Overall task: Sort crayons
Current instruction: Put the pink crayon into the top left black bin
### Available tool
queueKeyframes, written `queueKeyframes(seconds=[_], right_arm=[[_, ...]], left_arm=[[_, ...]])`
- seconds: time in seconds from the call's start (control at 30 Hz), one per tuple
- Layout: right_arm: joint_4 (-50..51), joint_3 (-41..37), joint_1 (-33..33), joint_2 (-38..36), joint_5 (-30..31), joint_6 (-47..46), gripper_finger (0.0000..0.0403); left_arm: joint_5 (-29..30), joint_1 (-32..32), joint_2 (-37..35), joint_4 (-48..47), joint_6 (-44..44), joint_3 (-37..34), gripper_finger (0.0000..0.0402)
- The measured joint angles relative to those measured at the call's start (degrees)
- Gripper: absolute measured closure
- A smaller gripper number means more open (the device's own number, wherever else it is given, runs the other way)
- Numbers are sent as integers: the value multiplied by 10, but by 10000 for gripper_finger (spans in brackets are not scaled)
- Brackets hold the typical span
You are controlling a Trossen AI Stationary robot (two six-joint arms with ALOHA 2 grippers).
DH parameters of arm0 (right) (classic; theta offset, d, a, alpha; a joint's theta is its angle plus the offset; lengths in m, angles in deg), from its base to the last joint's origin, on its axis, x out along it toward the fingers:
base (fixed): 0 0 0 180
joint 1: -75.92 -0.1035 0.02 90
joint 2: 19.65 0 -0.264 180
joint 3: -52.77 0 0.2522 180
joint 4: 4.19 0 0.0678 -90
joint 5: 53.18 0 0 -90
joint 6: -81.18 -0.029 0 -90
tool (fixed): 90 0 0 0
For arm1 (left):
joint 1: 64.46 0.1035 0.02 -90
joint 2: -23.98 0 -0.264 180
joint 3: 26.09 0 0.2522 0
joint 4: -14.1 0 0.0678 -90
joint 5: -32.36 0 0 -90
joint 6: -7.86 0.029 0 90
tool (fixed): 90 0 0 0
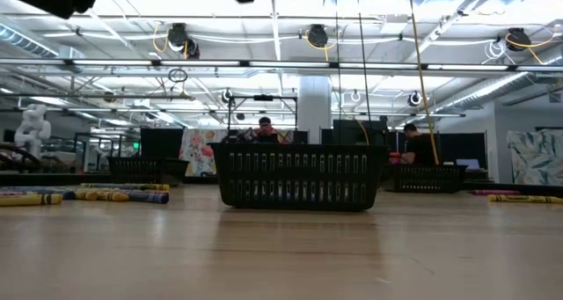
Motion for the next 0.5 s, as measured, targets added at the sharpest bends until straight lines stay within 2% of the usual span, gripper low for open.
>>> queueKeyframes(seconds=[0.3,0.5], right_arm=[[-7,0,15,0,0,-4,403],[-10,0,19,0,-1,-8,403]], left_arm=[[-4,4,0,-1,-5,7,165],[-5,14,0,-52,-9,38,169]])
